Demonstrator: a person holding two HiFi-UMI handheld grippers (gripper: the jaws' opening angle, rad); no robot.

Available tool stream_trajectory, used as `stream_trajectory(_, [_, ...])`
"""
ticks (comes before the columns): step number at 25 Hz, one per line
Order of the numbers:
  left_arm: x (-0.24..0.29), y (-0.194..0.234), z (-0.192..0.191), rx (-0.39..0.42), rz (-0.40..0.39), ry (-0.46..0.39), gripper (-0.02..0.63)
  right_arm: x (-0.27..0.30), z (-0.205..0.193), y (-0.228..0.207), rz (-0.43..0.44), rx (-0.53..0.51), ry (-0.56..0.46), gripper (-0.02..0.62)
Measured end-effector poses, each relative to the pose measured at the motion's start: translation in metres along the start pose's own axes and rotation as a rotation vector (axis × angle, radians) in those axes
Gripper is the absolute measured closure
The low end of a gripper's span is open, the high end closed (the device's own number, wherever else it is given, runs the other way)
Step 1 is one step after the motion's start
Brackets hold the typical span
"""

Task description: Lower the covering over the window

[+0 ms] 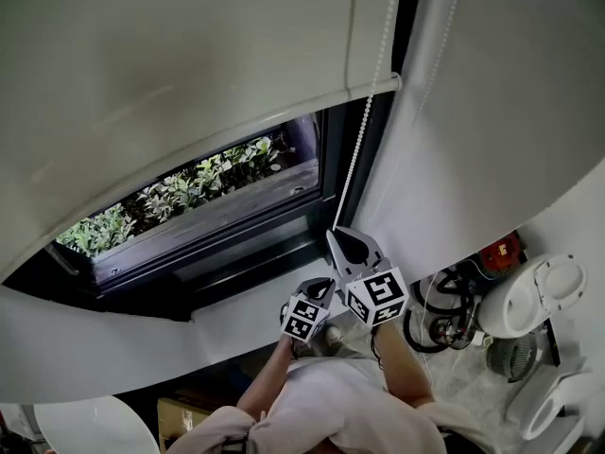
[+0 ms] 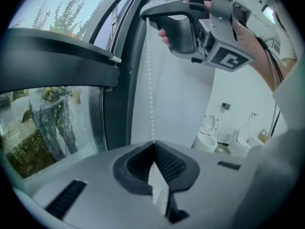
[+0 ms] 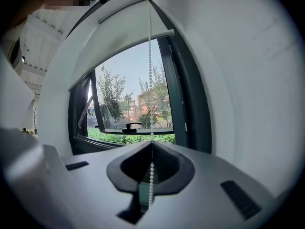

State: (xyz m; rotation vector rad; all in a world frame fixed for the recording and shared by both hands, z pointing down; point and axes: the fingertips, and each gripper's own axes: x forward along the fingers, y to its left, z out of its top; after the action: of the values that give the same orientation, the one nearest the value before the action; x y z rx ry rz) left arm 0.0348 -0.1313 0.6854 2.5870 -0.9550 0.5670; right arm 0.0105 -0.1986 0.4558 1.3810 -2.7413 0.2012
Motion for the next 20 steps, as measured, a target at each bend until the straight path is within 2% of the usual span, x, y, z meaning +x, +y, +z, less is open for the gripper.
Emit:
stream_trajectory(10, [0.007, 0.0, -0.034, -0.033, -0.008, 0.065, 0.592, 0.006, -0.042, -0.001, 0.003, 0.042, 0.08, 0.6])
stream_trajectory(20, [0.004, 0.004, -0.041, -0.069, 0.003, 0.061, 0.591, 0.007, -0.078, -0.002, 0.001, 0.076, 0.144, 0.598])
